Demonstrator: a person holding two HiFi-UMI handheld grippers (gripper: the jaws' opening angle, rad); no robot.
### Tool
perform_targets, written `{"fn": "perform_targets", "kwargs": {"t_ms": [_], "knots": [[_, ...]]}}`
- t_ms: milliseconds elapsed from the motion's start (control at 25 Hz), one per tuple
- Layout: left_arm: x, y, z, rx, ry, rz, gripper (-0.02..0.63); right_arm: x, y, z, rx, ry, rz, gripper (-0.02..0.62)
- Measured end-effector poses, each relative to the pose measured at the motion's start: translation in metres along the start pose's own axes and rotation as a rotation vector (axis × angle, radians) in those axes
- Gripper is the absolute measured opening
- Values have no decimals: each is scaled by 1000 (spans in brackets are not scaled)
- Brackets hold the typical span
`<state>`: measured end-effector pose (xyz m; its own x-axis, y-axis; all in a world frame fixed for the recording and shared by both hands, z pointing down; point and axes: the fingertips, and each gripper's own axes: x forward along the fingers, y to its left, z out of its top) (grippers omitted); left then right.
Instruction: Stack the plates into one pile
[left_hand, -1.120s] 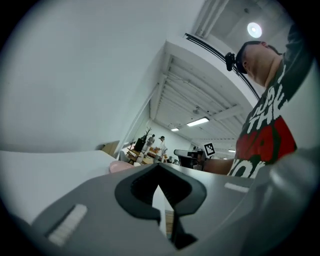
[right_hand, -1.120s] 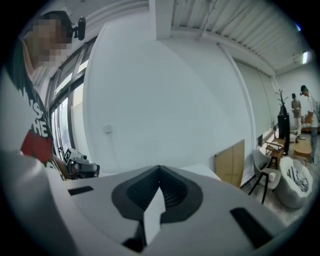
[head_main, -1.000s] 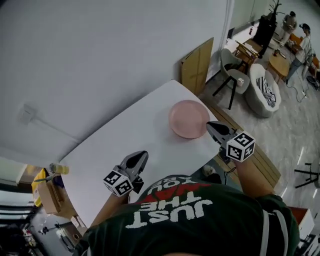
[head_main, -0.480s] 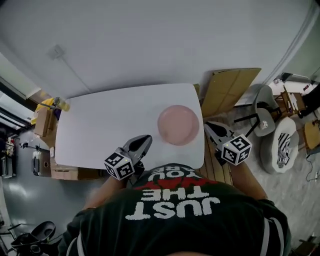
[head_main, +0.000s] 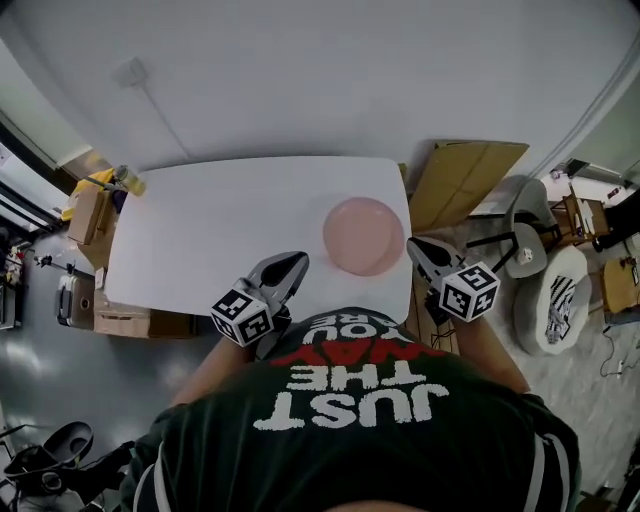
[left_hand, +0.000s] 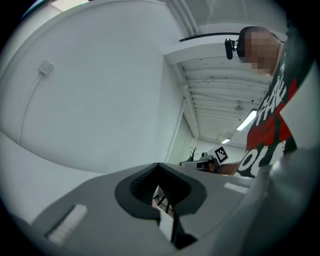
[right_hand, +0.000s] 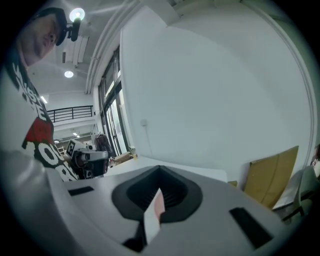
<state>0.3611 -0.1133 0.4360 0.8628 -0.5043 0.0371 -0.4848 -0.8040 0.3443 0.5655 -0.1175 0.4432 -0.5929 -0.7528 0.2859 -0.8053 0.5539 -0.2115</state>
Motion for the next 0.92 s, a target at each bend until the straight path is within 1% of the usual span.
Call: {"fn": "perform_targets", "kwargs": {"t_ms": [280,680,920], "knots": [[-6,4,-3,-4,2,-2,8,-5,2,-7,-11,17,-28,3],[-5,10,-2,-8,7,13,8,1,4,-5,-39,20,-9,3],[-2,11,-2,-2,14,12,8,0,1,-4,-44,20,-14,3]]}}
